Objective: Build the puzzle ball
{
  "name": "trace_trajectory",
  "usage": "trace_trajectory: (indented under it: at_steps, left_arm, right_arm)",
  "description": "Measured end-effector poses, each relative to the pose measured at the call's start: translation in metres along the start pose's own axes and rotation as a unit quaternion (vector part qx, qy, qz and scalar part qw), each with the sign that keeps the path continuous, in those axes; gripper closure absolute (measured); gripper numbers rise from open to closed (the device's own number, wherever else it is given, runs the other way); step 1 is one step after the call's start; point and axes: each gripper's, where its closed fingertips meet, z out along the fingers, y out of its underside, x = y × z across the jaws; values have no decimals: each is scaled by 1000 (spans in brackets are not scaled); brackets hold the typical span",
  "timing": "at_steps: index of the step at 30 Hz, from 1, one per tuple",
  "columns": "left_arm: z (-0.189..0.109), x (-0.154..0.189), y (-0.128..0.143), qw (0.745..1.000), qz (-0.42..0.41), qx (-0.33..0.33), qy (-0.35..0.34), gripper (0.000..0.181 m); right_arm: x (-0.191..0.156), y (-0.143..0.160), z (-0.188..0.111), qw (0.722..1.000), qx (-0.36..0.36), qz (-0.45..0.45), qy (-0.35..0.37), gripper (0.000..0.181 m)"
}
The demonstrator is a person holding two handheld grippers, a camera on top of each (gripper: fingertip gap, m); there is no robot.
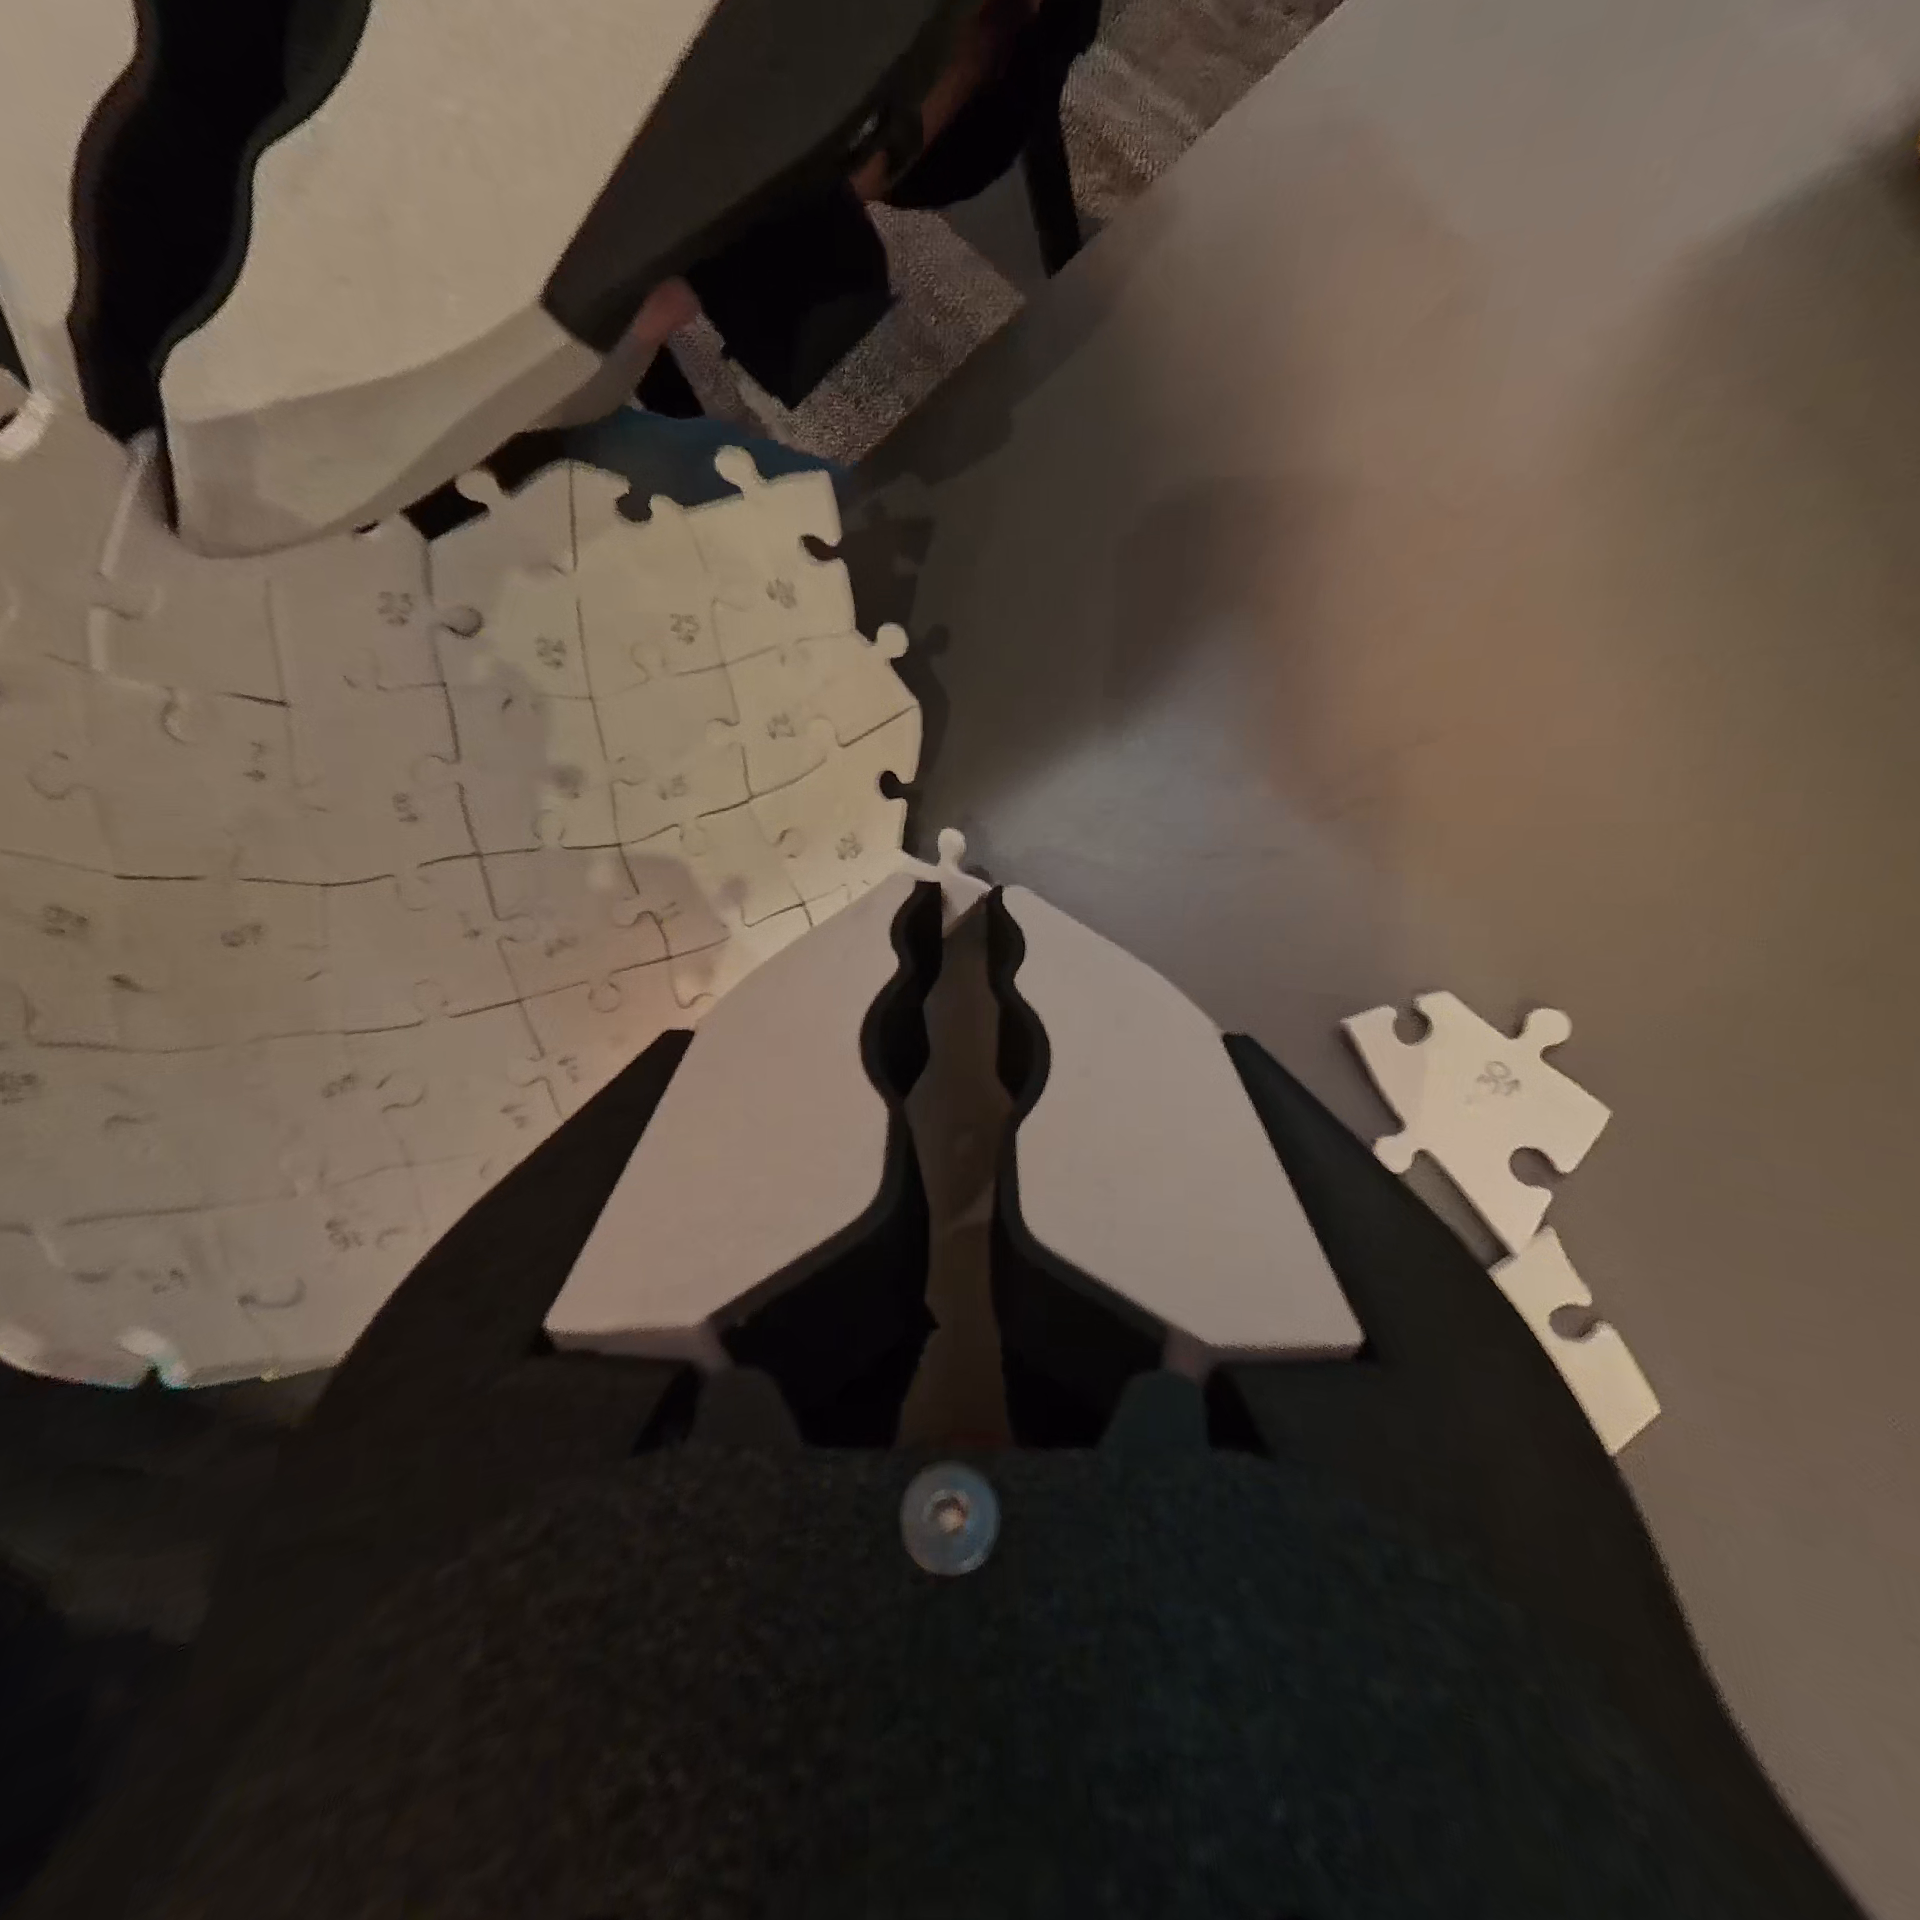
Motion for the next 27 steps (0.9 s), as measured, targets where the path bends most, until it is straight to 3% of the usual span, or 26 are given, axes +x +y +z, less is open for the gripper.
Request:
trace_trajectory:
  at_steps: [1,13,27]
  left_arm:
    - [1,0,0,1000,0,-1,1,179]
    - [9,6,1,1000,2,-11,14,179]
    - [24,11,5,999,16,-34,36,179]
  right_arm:
    - [-1,0,0,1000,7,-7,8,173]
    - [-13,8,0,999,29,15,-9,173]
    - [-21,9,-13,998,56,18,19,172]
